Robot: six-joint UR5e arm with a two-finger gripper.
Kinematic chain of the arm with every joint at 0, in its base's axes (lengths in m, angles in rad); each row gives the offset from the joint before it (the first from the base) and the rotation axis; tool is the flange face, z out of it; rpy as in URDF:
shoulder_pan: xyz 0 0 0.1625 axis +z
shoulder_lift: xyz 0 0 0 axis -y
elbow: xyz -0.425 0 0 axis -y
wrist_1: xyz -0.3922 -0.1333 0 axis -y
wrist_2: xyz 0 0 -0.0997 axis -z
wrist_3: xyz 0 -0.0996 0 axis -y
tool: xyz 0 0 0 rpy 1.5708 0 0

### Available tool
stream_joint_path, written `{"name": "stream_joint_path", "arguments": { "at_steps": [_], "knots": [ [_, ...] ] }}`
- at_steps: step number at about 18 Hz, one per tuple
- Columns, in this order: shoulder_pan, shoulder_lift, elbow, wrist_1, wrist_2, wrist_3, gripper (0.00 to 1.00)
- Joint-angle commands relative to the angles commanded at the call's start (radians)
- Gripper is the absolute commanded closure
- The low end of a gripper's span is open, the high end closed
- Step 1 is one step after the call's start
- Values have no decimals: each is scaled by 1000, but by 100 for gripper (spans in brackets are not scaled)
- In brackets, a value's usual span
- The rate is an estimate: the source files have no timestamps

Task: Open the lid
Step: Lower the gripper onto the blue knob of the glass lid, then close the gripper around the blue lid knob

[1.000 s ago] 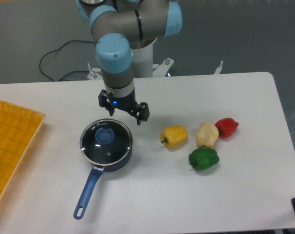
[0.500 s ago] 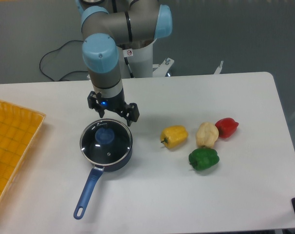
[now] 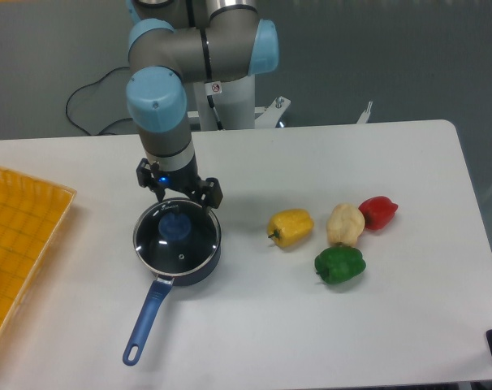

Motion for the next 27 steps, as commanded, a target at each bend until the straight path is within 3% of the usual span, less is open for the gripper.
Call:
{"name": "stream_joint_path", "arguments": {
  "at_steps": [10, 27],
  "knots": [
    [-28, -55, 41, -2, 3, -38, 0],
    [-17, -100, 43, 37, -5, -35, 0]
  ]
}}
